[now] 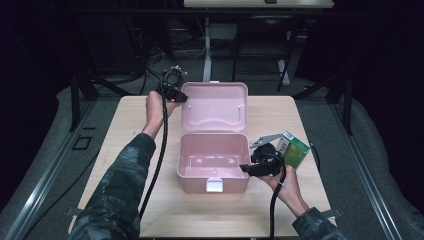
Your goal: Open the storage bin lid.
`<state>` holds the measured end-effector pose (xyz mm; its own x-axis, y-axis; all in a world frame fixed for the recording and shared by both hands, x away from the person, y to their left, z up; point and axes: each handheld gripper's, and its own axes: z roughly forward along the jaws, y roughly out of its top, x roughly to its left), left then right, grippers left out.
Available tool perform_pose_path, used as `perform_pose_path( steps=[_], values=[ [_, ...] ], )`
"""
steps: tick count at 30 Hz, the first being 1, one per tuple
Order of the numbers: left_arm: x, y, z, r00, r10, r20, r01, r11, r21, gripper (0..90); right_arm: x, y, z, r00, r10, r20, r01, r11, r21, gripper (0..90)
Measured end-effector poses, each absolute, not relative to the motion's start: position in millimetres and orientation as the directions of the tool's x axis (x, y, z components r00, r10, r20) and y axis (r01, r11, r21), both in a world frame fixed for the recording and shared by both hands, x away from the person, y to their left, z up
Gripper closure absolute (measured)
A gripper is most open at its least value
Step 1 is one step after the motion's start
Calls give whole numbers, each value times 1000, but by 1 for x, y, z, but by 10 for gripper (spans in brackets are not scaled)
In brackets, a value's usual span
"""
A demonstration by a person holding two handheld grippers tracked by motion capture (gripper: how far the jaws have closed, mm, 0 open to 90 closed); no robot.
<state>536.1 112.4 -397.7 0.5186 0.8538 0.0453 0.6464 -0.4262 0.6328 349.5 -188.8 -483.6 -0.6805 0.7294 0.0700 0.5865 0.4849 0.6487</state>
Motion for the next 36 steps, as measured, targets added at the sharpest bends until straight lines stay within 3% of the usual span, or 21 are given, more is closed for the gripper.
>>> perform_pose_path(
  steps=[6,13,18,27,31,32,36],
  values=[
    [545,114,-410,507,862,5,672,-399,623,786,349,-188,-484,-680,730,67,584,485,651,506],
    [556,106,-436,482,875,56,704,-424,570,787,347,-187,-484,-679,731,64,580,482,657,506],
    [563,107,-459,459,888,6,750,-391,534,788,345,-186,-485,-678,733,65,580,478,660,508],
    [565,109,-468,468,883,-20,757,-390,524,754,342,-184,-485,-662,747,63,584,461,668,505],
    [565,113,-467,461,887,-30,761,-377,527,658,341,-183,-485,-651,757,63,590,452,669,511],
    [564,117,-464,450,893,-30,765,-367,530,532,340,-182,-485,-644,762,63,593,446,670,511],
    [560,127,-452,438,899,-28,761,-353,544,352,340,-182,-485,-643,764,61,594,446,669,494]
  ],
)
